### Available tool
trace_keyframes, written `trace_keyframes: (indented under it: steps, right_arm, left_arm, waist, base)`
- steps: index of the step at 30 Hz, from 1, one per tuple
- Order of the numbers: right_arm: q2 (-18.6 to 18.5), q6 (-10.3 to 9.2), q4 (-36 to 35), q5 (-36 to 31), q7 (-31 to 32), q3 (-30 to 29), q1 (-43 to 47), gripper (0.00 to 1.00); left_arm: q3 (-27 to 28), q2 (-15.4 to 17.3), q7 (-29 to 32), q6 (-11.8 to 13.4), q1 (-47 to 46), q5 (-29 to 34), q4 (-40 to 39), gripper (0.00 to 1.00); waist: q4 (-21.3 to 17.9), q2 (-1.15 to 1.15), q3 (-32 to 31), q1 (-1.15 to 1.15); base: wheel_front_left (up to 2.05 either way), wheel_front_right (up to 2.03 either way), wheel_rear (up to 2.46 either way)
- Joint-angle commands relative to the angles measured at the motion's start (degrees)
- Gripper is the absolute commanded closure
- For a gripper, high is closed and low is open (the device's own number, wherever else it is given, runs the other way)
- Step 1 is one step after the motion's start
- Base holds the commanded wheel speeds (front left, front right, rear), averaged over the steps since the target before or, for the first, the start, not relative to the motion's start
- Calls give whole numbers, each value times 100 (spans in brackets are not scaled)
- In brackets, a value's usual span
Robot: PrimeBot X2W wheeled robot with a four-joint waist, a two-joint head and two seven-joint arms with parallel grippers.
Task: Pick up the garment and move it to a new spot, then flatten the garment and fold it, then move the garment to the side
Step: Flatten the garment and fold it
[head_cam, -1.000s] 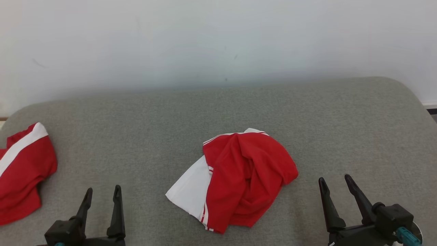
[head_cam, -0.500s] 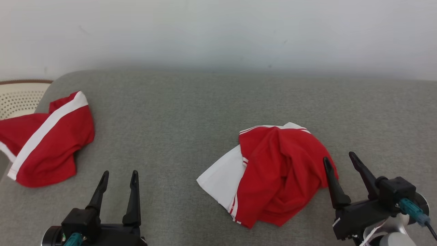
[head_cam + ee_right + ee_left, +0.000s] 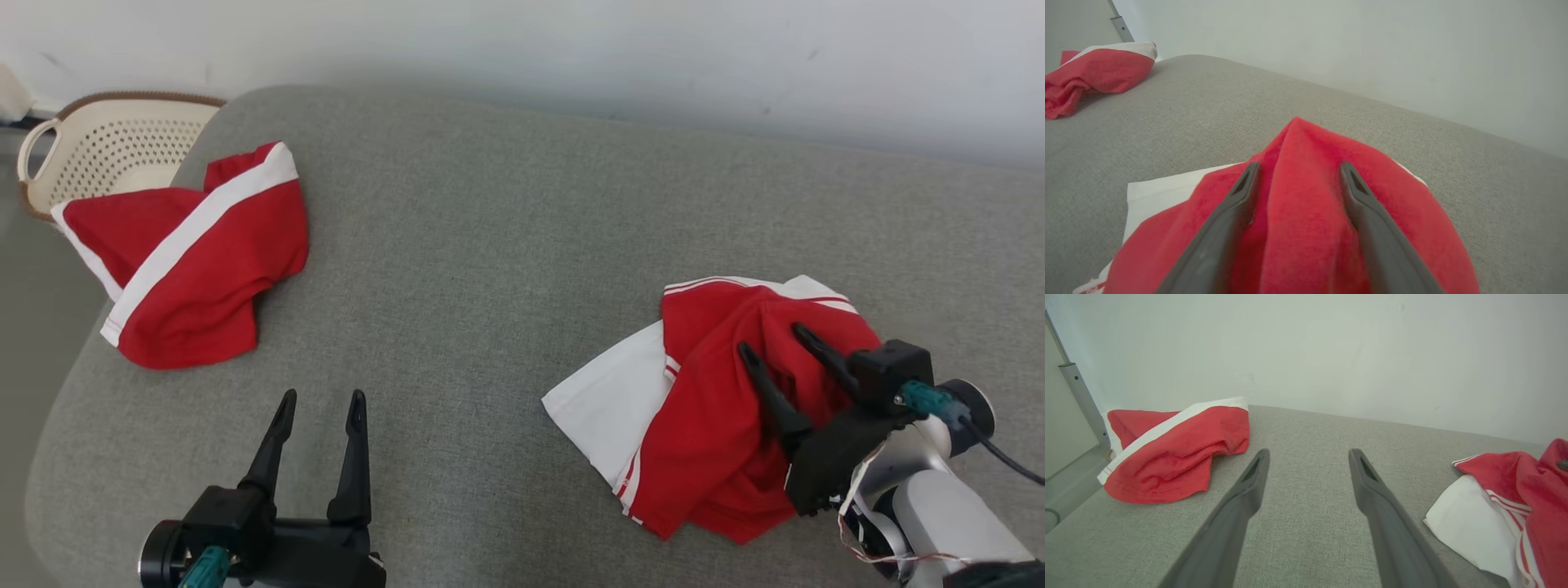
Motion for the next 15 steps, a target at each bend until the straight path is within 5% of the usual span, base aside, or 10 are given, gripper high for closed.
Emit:
trace_keyframes:
  steps: [1, 8, 15]
  right_arm:
    - [-90, 3, 116, 94, 47, 68, -129, 94]
    - [-73, 3, 186, 342, -156, -127, -165, 100]
    - [285, 3, -92, 492, -745, -986, 378, 100]
  left_arm:
    - [-16, -30, -60, -6, -56, -36, 46, 0]
    - [-4, -24, -121, 5, -95, -39, 99, 0]
    - [29, 48, -91, 34, -177, -9, 69, 0]
  waist:
    - [92, 0, 138, -1]
    - [-156, 0, 167, -1]
    - [-637, 0, 209, -1]
  base:
    - [0, 0, 0]
    - [0, 0, 0]
    - [0, 0, 0]
